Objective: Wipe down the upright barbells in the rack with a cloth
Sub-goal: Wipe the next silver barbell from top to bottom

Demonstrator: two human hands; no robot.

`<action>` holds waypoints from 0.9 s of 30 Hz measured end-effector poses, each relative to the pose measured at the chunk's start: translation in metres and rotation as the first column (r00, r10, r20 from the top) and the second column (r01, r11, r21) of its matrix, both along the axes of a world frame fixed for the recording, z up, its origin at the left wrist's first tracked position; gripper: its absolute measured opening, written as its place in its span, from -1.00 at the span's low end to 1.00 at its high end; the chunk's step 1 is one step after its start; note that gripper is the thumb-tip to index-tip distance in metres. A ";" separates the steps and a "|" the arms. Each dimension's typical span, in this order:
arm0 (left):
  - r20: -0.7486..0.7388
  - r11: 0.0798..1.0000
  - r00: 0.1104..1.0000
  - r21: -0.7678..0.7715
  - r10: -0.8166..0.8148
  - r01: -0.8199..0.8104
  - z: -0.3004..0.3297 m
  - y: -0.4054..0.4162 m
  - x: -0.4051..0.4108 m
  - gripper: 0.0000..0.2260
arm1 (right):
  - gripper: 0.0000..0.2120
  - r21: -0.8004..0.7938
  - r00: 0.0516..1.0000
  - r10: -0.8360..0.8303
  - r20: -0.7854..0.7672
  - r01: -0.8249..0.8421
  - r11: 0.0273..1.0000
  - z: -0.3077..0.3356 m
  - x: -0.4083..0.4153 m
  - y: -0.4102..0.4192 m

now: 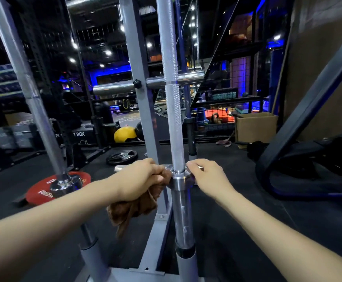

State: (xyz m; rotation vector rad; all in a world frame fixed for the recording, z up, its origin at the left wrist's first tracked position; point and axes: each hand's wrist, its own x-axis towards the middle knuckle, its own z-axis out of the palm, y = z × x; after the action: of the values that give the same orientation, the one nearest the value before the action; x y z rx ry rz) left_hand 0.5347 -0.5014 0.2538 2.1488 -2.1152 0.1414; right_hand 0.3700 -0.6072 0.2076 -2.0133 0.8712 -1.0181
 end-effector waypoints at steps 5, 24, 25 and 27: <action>0.071 0.997 0.997 -0.075 -0.028 0.033 -0.004 0.011 -0.013 -0.85 | -0.78 0.020 1.000 0.014 -0.019 -0.014 1.000 -0.001 -0.002 0.003; 0.130 0.983 0.989 -0.163 -0.063 0.084 0.000 -0.001 -0.045 -0.61 | -0.77 0.142 0.996 0.067 0.053 -0.074 0.987 0.000 -0.003 -0.005; 0.138 0.980 0.982 -0.130 -0.132 0.150 -0.003 -0.003 -0.053 -0.63 | -0.77 0.156 0.996 0.069 0.064 -0.078 0.985 0.000 -0.004 -0.006; 0.222 0.968 0.948 -0.055 -0.229 0.246 -0.015 -0.008 -0.074 -0.66 | -0.76 0.164 0.995 0.062 0.083 -0.075 0.984 -0.001 -0.009 -0.007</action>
State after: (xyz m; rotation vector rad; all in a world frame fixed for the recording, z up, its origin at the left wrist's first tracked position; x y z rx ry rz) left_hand 0.4605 -0.5095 0.2392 1.8885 -2.4198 0.4462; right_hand 0.3613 -0.6140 0.2067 -1.8387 0.8126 -0.9457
